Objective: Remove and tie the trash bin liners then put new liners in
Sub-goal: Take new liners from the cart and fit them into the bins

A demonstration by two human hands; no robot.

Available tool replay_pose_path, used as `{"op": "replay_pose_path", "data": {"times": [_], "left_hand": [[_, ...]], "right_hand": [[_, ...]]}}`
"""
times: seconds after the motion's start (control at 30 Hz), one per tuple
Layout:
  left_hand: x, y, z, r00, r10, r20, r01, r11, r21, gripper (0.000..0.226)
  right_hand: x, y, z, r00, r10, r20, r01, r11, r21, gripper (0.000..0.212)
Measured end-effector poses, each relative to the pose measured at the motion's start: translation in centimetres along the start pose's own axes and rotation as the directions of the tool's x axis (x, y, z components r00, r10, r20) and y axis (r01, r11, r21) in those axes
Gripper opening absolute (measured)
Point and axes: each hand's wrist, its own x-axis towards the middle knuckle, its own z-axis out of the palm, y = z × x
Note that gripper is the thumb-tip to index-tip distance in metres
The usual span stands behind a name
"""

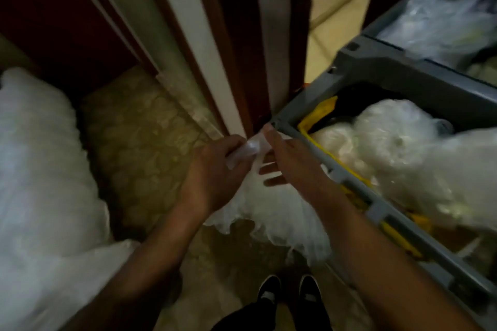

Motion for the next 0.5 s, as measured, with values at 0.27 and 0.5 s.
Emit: {"op": "replay_pose_path", "data": {"times": [0.27,0.5], "left_hand": [[-13.5,-5.0,-1.2,0.968,-0.25,-0.024,0.247,0.965,-0.091,0.004],[-31.1,-12.5,-1.3,0.694,-0.72,0.013,0.706,0.677,-0.21,0.027]], "right_hand": [[-3.2,2.7,11.7,0.949,-0.17,0.264,0.201,0.975,-0.093,0.03],[-7.6,10.8,22.6,0.602,0.042,0.798,0.63,0.59,-0.506,0.05]]}}
